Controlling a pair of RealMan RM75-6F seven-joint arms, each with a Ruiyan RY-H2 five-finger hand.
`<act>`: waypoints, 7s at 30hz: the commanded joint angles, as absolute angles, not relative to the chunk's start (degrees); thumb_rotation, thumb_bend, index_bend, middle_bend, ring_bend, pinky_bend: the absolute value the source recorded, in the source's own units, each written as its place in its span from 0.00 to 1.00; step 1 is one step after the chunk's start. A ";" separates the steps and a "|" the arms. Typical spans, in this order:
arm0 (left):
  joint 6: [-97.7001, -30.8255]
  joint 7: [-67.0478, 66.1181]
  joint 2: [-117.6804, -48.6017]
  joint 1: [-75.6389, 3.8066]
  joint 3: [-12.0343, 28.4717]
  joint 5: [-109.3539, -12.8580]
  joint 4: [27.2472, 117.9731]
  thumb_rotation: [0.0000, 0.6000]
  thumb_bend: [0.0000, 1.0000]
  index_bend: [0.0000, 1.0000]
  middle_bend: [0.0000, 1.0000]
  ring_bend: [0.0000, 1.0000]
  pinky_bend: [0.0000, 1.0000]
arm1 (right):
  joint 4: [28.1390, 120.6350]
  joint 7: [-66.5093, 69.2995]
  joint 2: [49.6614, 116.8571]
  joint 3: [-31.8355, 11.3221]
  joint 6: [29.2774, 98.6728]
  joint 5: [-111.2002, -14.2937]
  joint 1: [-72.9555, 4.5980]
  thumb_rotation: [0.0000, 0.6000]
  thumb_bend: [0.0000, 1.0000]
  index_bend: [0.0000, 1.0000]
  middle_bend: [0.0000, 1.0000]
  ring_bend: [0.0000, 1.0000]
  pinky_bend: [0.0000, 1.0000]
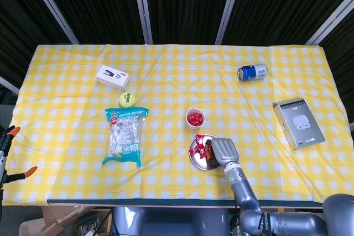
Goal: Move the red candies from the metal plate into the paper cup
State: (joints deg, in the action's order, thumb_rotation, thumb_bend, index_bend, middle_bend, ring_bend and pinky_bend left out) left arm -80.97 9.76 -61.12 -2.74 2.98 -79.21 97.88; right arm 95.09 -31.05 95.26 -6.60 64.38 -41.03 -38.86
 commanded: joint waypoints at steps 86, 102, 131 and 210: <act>-79.42 11.37 -60.27 -3.25 3.10 -78.46 98.76 1.00 0.01 0.00 0.00 0.00 0.00 | 95.97 -37.81 92.12 -21.52 63.65 -33.15 -50.00 1.00 0.82 0.65 0.73 0.82 1.00; -78.79 12.05 -59.64 -3.27 3.09 -77.75 99.22 1.00 0.01 0.00 0.00 0.00 0.00 | 91.78 -37.39 93.90 -20.63 62.90 -31.15 -52.09 1.00 0.46 0.42 0.74 0.78 1.00; -81.18 11.39 -60.58 -2.59 2.90 -79.56 98.34 1.00 0.01 0.00 0.00 0.00 0.00 | 106.33 -31.48 89.86 -3.48 70.24 -45.80 -38.68 1.00 0.28 0.37 0.72 0.75 1.00; -78.69 11.32 -60.21 -3.50 3.38 -77.29 98.93 1.00 0.01 0.00 0.00 0.00 0.00 | 88.68 -30.62 95.65 -23.24 60.62 -34.32 -50.14 1.00 0.67 0.59 0.72 0.78 1.00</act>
